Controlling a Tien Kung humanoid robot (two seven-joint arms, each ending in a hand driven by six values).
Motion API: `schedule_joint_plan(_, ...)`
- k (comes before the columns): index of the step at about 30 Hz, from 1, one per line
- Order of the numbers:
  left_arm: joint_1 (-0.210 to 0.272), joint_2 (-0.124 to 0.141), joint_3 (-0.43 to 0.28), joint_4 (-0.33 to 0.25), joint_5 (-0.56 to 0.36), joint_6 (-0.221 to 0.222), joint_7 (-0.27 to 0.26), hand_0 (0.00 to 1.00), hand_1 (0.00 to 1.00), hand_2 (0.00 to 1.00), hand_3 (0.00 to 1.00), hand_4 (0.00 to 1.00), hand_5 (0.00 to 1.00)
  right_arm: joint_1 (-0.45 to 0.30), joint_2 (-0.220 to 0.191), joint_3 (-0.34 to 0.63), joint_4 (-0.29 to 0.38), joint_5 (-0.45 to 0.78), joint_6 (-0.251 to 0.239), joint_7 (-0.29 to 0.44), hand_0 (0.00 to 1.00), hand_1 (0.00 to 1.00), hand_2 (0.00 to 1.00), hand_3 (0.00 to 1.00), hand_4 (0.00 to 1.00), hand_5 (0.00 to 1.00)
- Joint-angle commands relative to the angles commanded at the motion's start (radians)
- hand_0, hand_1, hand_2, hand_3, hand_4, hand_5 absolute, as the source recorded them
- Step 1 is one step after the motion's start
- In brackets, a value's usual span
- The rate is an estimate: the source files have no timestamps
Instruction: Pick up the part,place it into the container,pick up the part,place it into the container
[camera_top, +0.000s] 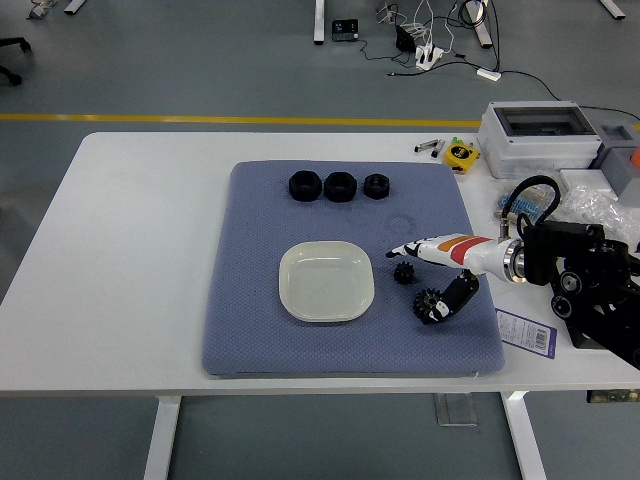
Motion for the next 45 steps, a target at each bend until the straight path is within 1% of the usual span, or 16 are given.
schedule_joint_plan(8,0.003,-0.002,-0.005,0.000,0.014,0.000,0.002,0.720,0.641,0.617,0.553,0.587,0.551,-0.001,0.000,-0.003,0.014,-0.023,0.004,-0.002,0.998,0.956,0.998,0.998,0.998,0.176)
schedule_joint_plan(9,0.003,-0.001,-0.003,0.000,0.014,0.000,0.002,0.720,0.641,0.617,0.553,0.587,0.551,-0.004,-0.006,0.001,0.023,-0.028,0.003,-0.004,0.998,0.956,0.998,0.998,0.998,0.176)
schedule_joint_plan(10,0.004,-0.001,-0.003,0.000,0.012,0.000,0.002,0.720,0.643,0.617,0.553,0.587,0.552,-0.007,-0.013,0.005,0.031,-0.032,0.002,-0.006,0.981,0.908,0.955,0.998,0.998,0.147)
schedule_joint_plan(12,0.006,-0.002,-0.007,0.000,0.006,0.001,0.000,0.720,0.643,0.617,0.553,0.587,0.552,-0.015,-0.035,0.016,0.057,-0.041,-0.002,-0.011,0.981,0.908,0.955,0.998,0.998,0.147)
schedule_joint_plan(15,0.006,-0.001,-0.011,0.000,0.007,0.000,-0.001,0.720,0.643,0.617,0.553,0.587,0.552,-0.023,-0.059,0.027,0.076,-0.051,-0.004,-0.015,0.981,0.908,0.955,0.998,0.998,0.147)
schedule_joint_plan(16,0.006,-0.001,-0.012,0.000,0.009,0.000,-0.001,0.720,0.641,0.617,0.553,0.589,0.554,-0.025,-0.068,0.029,0.083,-0.054,-0.006,-0.017,0.945,0.877,0.920,0.998,0.998,0.135)
schedule_joint_plan(17,0.006,-0.001,-0.012,0.000,0.010,-0.001,-0.001,0.720,0.641,0.617,0.553,0.589,0.554,-0.027,-0.074,0.031,0.089,-0.055,-0.007,-0.019,0.945,0.877,0.920,0.998,0.998,0.135)
schedule_joint_plan(21,0.007,-0.001,-0.014,0.000,0.014,-0.001,0.001,0.720,0.641,0.617,0.553,0.589,0.554,-0.037,-0.092,0.036,0.109,-0.053,-0.014,-0.017,0.945,0.877,0.920,0.998,0.998,0.135)
schedule_joint_plan(22,0.007,-0.001,-0.014,0.000,0.017,-0.001,0.001,0.720,0.642,0.617,0.553,0.589,0.553,-0.040,-0.096,0.033,0.115,-0.051,-0.016,-0.016,0.904,0.825,0.866,0.998,0.998,0.138)
schedule_joint_plan(26,0.007,-0.001,-0.015,0.000,0.020,-0.002,0.002,0.720,0.642,0.617,0.553,0.589,0.553,-0.048,-0.110,0.015,0.135,-0.049,-0.023,-0.017,0.904,0.825,0.866,0.998,0.998,0.138)
schedule_joint_plan(30,0.007,-0.001,-0.014,0.000,0.018,-0.001,0.001,0.720,0.641,0.617,0.552,0.589,0.554,-0.054,-0.124,-0.005,0.153,-0.066,-0.041,-0.013,0.889,0.822,0.861,0.998,0.998,0.133)
schedule_joint_plan(33,0.006,-0.002,-0.014,0.000,0.017,-0.001,0.001,0.720,0.641,0.617,0.552,0.589,0.554,-0.058,-0.130,-0.009,0.156,-0.081,-0.051,-0.012,0.889,0.822,0.861,0.998,0.998,0.133)
schedule_joint_plan(34,0.006,-0.002,-0.012,0.000,0.015,-0.001,0.000,0.719,0.641,0.616,0.553,0.589,0.553,-0.058,-0.132,-0.011,0.157,-0.083,-0.054,-0.011,0.863,0.798,0.835,0.950,0.998,0.126)
schedule_joint_plan(39,0.006,-0.001,-0.010,0.000,0.015,-0.002,0.001,0.719,0.641,0.616,0.553,0.589,0.553,-0.058,-0.137,-0.026,0.159,-0.091,-0.074,0.004,0.863,0.798,0.835,0.950,0.998,0.126)
schedule_joint_plan(40,0.006,-0.001,-0.010,0.000,0.015,-0.002,0.001,0.719,0.642,0.617,0.553,0.589,0.552,-0.058,-0.137,-0.026,0.158,-0.094,-0.076,0.006,0.829,0.785,0.834,0.883,0.998,0.101)
schedule_joint_plan(45,0.006,-0.001,-0.011,0.000,0.019,-0.002,0.003,0.719,0.642,0.617,0.553,0.589,0.552,-0.060,-0.133,-0.028,0.147,-0.091,-0.082,0.011,0.829,0.785,0.834,0.883,0.998,0.101)
